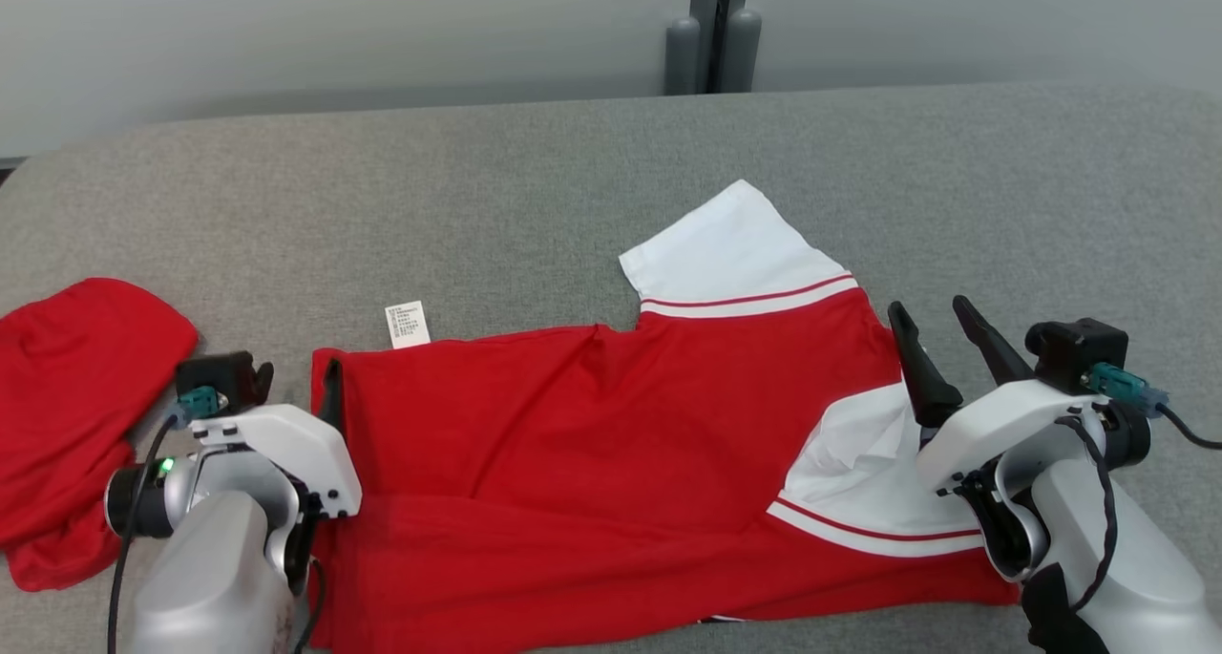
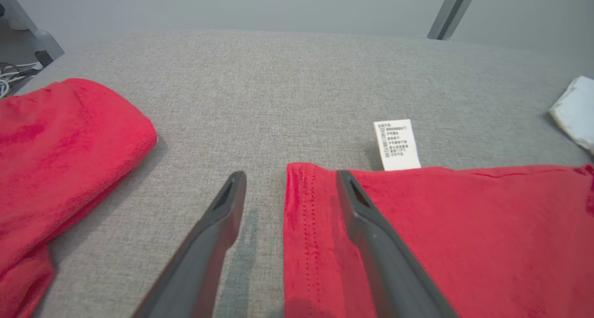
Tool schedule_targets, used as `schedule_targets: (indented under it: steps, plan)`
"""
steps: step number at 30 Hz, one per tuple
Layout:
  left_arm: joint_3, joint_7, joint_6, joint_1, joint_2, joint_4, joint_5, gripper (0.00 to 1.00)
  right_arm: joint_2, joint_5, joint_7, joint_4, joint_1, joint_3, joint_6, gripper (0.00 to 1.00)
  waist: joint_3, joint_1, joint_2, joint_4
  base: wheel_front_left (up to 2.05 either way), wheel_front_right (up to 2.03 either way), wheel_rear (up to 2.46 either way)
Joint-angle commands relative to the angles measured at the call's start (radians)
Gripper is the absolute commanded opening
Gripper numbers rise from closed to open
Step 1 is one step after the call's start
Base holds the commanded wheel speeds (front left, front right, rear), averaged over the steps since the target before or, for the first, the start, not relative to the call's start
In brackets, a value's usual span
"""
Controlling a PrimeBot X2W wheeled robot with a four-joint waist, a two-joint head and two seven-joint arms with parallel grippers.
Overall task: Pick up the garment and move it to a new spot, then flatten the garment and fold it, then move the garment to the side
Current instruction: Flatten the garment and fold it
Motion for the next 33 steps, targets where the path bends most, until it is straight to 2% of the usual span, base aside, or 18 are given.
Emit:
schedule_targets:
  steps: [1,10,11,13,14,21,28,33]
  plan:
    - [-0.003,0.003,0.0,-0.034,0.008,0.027,-0.001,1.0,-0.002,0.005,-0.003,0.009,-0.022,0.008,0.0,1.0,0.023,0.0,0.0,-0.006,0.0,0.0,0.0]
    - [-0.027,0.004,-0.021,-0.111,0.0,0.125,0.001,1.0,-0.017,0.018,0.002,0.014,-0.105,0.055,0.0,1.0,0.085,0.0,0.0,-0.005,0.0,0.0,0.0]
    - [-0.03,0.0,-0.025,-0.118,-0.003,0.133,0.0,0.87,-0.021,0.018,0.005,0.015,-0.119,0.063,0.0,1.0,0.092,0.0,0.0,-0.003,0.0,0.0,0.0]
    - [-0.039,-0.009,-0.028,-0.131,-0.011,0.147,0.001,0.87,-0.023,0.024,0.016,0.018,-0.15,0.074,0.0,1.0,0.106,0.0,0.0,0.004,0.0,0.0,0.0]
    - [-0.045,-0.015,-0.032,-0.135,-0.017,0.152,0.004,0.0,-0.022,0.032,0.026,0.019,-0.165,0.076,0.0,1.0,0.113,0.0,0.0,0.01,0.0,0.0,0.0]
    - [-0.076,-0.072,-0.032,-0.181,-0.042,0.153,0.012,0.0,-0.04,0.026,0.113,0.067,-0.301,0.12,0.0,1.0,0.15,0.0,0.0,0.075,0.0,0.0,0.0]
    - [-0.116,-0.094,-0.046,-0.202,-0.061,0.118,-0.008,0.0,-0.049,-0.006,0.202,0.2,-0.426,0.125,0.0,1.0,0.182,0.0,0.0,0.163,0.0,0.0,0.0]
    - [-0.206,-0.096,-0.065,-0.178,-0.063,0.059,-0.102,0.0,-0.054,-0.018,0.236,0.313,-0.507,0.102,0.0,1.0,0.206,0.0,0.0,0.211,0.0,0.0,0.0]
